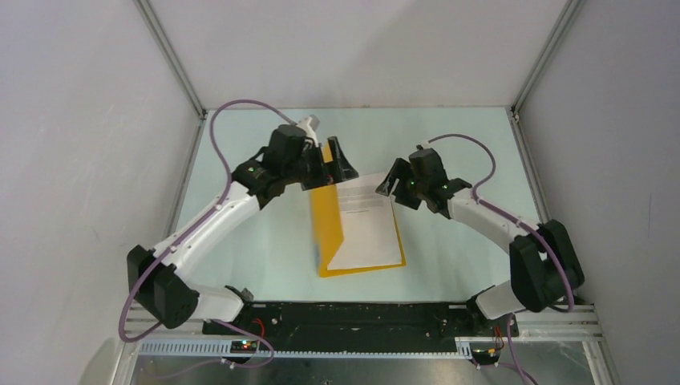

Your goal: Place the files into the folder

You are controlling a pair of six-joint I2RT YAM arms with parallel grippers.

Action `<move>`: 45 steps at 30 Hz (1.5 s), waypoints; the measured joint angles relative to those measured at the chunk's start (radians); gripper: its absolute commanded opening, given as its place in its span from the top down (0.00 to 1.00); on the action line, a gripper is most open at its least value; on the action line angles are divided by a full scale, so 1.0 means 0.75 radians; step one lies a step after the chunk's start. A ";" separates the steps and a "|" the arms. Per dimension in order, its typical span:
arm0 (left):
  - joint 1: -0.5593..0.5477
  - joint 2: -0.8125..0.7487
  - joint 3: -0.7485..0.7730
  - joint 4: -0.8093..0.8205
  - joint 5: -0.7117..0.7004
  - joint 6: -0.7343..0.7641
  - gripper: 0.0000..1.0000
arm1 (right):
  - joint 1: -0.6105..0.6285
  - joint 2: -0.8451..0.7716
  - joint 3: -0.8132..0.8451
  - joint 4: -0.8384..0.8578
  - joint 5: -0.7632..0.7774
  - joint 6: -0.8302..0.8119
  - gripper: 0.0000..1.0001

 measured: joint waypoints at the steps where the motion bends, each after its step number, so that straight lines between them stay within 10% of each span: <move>1: -0.025 0.023 0.001 0.028 0.001 0.000 0.00 | -0.010 -0.037 -0.020 -0.007 0.007 0.001 0.28; 14: -0.096 0.440 -0.194 0.692 0.213 -0.192 0.00 | -0.211 -0.532 -0.277 -0.198 0.217 0.009 0.27; 26: -0.097 0.795 -0.190 0.786 0.276 -0.196 0.00 | -0.179 -0.595 -0.290 -0.277 0.264 -0.003 0.26; 45: -0.008 0.093 -0.008 0.099 -0.121 0.226 0.00 | -0.008 -0.487 -0.197 -0.158 0.192 -0.052 0.21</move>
